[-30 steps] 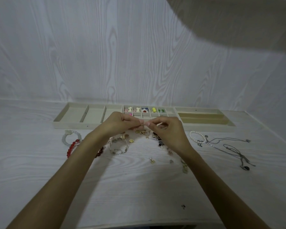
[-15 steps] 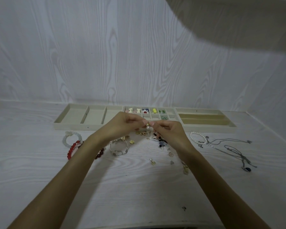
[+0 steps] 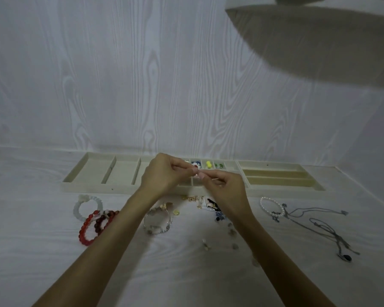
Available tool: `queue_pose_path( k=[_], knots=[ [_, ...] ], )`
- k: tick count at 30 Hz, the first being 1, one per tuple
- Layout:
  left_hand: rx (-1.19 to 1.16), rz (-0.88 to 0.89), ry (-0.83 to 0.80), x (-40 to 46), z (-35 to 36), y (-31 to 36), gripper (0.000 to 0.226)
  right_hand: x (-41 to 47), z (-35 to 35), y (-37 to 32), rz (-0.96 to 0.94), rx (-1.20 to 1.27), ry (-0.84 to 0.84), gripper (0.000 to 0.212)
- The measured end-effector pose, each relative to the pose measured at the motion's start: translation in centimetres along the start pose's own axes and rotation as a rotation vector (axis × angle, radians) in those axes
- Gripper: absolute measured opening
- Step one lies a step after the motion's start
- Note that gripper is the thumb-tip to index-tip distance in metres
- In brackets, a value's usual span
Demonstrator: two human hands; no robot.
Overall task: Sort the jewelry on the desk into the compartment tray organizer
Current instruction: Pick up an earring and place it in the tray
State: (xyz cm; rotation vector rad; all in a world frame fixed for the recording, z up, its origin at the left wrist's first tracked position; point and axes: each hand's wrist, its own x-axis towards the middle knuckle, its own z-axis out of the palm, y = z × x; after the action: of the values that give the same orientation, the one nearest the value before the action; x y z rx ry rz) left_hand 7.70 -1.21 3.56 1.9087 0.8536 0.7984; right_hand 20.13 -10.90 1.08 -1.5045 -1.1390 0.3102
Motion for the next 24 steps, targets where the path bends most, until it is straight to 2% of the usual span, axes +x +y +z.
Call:
queue_pose_path(
  k=[2, 7, 11, 14, 19, 24],
  knots=[
    [0.044, 0.003, 0.061, 0.6, 0.4, -0.3, 0.002, 0.4, 0.4, 0.2, 0.066, 0.068, 0.011, 0.016],
    [0.250, 0.109, 0.154, 1.3, 1.3, -0.5, 0.014, 1.6, 0.4, 0.3, 0.396, 0.236, -0.031, 0.021],
    [0.249, 0.118, 0.047, 1.7, 1.4, -0.6, 0.011, 1.8, -0.1, 0.6, 0.544, 0.401, -0.082, 0.027],
    [0.221, 0.140, -0.009, 1.8, 1.4, -0.4, 0.017, 1.7, -0.7, 0.9, 0.538, 0.385, -0.081, 0.028],
    [0.146, 0.162, -0.046, 2.0, 1.3, 0.0, 0.018, 1.4, -1.9, 0.6, 0.399, 0.223, -0.116, 0.021],
    [0.125, 0.163, -0.083, 2.0, 1.9, 0.7, 0.011, 1.2, -3.2, 0.3, 0.293, 0.107, -0.124, 0.020]
  ],
)
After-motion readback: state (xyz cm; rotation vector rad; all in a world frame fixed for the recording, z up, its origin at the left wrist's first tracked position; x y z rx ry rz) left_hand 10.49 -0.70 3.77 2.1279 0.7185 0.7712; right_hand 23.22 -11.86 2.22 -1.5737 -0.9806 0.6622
